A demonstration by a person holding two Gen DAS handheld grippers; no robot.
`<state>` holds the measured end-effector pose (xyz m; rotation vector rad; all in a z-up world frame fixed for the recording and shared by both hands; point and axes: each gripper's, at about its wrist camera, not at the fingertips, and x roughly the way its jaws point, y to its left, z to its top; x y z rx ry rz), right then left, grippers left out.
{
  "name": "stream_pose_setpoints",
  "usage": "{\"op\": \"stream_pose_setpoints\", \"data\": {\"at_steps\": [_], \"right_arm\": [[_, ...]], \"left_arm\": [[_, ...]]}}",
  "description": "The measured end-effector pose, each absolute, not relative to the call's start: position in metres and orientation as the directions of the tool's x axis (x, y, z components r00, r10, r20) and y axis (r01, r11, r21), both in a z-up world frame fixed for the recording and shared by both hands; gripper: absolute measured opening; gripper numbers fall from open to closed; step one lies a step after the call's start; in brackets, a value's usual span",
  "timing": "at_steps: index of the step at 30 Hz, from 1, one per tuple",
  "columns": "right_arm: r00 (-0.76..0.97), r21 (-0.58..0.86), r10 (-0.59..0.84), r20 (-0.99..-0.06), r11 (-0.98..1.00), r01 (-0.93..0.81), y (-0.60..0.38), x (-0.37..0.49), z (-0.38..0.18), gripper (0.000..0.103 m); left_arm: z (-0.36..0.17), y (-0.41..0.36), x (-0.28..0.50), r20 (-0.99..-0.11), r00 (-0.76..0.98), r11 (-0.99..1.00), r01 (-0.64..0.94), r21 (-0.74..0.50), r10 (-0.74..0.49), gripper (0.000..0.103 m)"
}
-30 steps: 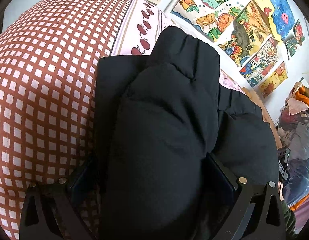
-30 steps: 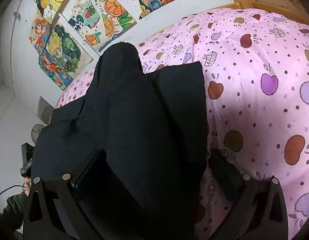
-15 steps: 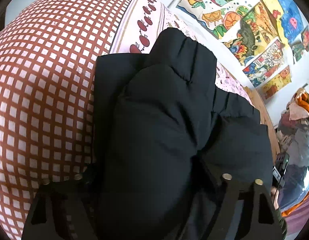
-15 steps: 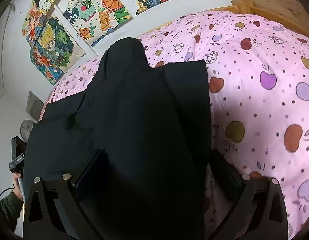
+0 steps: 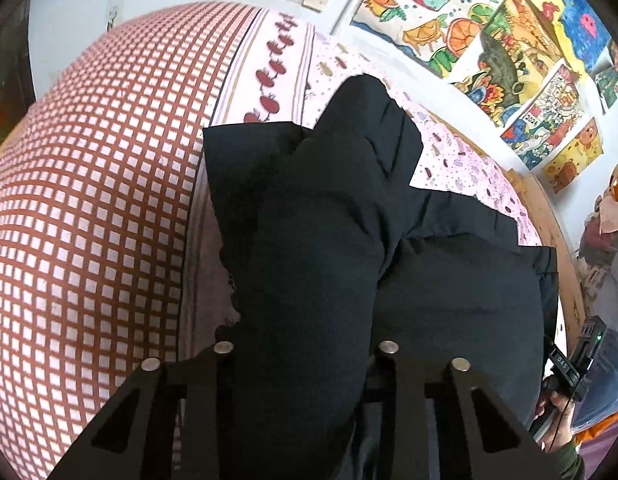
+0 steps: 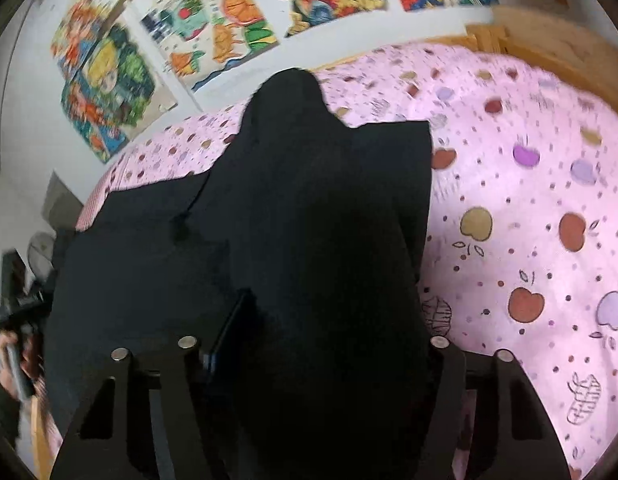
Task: Fold large clothes
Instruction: 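Hold the black jacket bundle up with both grippers and fold it over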
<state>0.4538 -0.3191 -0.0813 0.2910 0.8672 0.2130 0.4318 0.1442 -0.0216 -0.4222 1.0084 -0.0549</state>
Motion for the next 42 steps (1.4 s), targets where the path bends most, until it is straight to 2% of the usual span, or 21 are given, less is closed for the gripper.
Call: {"op": "stream_pose_setpoints", "data": {"at_steps": [4,10,14,20,25,28,42], "right_arm": [[0.655,0.337,0.288,-0.699,0.94,-0.054,-0.325,0.446,-0.067,0.031],[0.679,0.365,0.305,-0.668,0.929,-0.058,-0.33,0.431,-0.044,0.015],[0.695,0.335,0.312,-0.648,0.936,-0.109,-0.321,0.418,-0.02,0.013],[0.706,0.389,0.342,-0.62,0.916,-0.103,-0.329,0.401,0.006,0.012],[0.706,0.373,0.34,-0.621,0.921,-0.116,-0.324,0.383,0.024,0.011],[0.702,0.358,0.337,-0.627,0.925,-0.124,-0.32,0.371,0.036,0.011],[0.702,0.399,0.376,-0.605,0.906,-0.141,-0.322,0.343,0.061,0.01]], "left_arm": [[-0.01,0.142,0.42,-0.789,0.565,0.914,-0.14,-0.38,-0.241,0.023],[0.011,0.133,0.41,-0.784,0.585,0.932,-0.125,-0.341,-0.208,0.019],[0.025,0.134,0.398,-0.765,0.606,0.93,-0.108,-0.352,-0.219,0.018],[0.043,0.14,0.374,-0.741,0.625,0.924,-0.082,-0.374,-0.245,0.018],[0.052,0.13,0.36,-0.739,0.632,0.941,-0.045,-0.334,-0.232,0.017],[0.056,0.134,0.353,-0.737,0.623,0.93,-0.042,-0.366,-0.262,0.017],[0.081,0.14,0.322,-0.726,0.624,0.921,-0.024,-0.388,-0.289,0.015]]}}
